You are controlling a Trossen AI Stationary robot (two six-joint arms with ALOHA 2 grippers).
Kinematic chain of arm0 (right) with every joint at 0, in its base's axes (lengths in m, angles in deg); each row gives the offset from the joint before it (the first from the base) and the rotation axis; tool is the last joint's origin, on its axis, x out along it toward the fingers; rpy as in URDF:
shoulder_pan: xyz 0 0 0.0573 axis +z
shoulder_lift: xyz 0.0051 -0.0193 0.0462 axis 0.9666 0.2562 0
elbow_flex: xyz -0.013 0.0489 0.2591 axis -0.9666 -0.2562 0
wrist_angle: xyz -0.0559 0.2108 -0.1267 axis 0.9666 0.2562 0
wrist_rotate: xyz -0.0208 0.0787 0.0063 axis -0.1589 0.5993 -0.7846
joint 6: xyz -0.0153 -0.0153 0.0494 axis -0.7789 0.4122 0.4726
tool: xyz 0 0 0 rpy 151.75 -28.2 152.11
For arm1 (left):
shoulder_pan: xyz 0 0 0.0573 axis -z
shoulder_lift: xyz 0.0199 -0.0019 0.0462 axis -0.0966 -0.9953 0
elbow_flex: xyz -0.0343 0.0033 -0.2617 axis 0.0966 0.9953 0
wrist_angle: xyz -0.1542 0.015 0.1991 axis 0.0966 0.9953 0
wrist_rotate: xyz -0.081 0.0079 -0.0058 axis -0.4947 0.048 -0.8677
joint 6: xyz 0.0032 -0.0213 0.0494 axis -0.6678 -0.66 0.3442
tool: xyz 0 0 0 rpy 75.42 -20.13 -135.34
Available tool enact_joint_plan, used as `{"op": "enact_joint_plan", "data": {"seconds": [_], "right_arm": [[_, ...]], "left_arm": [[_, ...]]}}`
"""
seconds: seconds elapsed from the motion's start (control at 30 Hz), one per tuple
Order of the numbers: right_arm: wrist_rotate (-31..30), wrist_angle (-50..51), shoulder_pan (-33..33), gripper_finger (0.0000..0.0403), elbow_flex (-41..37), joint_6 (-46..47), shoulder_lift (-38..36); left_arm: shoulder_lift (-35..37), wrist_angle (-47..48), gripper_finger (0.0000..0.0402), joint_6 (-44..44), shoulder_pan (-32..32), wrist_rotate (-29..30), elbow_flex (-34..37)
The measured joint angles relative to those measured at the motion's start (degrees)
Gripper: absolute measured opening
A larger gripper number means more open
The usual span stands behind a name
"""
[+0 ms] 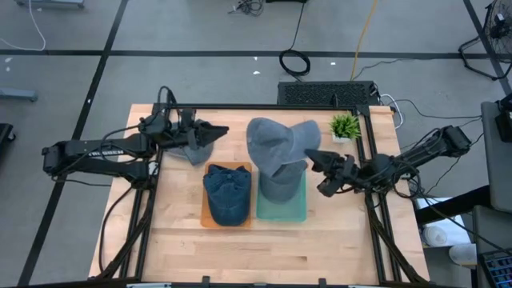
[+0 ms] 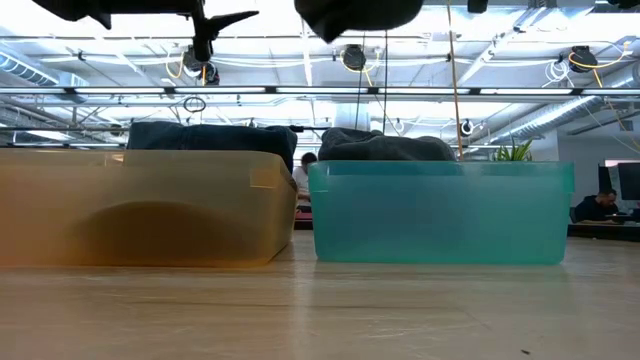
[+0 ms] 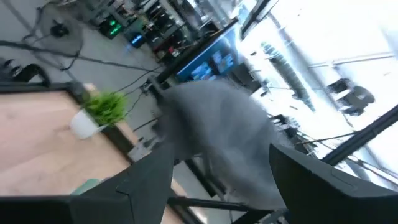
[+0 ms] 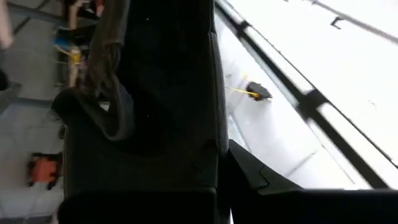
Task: Pick & Place hat
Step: Put the bottom gray cap into the green bin
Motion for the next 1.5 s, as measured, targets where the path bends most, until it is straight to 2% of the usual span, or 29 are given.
{"op": "enact_joint_plan", "data": {"seconds": [0.3,0.63,0.9,1.07,1.27,1.5], "right_arm": [[3.84,-5.32,0.0,0.0,0.0,-3.77,-0.57],[5.14,-5.71,-0.02,0.0,0.0,-4.35,-0.52],[5.16,-5.71,-0.03,0.0,0.0,-3.94,-0.52],[5.07,-5.71,-0.02,0.0,0.0,-3.85,-0.52],[5.06,-5.7,-0.02,0.0,0.0,-3.77,-0.52],[4.86,-5.61,-0.02,0.0,0.0,-3.74,-0.55]], "left_arm": [[-3.73,-6.62,0.0271,-2.8,-0.07,-0.46,0.04],[-9.82,-18.87,0.0271,-7.39,-0.28,-7.01,-0.04],[-12.33,-18.32,0.0271,-8.4,0.61,-7.11,-1.08],[-15.89,-18.33,0.0271,-6.78,2.59,-9.95,-6.94],[-20.49,-10.2,0.0271,-5.06,4.67,-12.37,-14.93],[-22.98,-8.45,0.027,-2.15,5.58,-12.47,-18.14]]}}
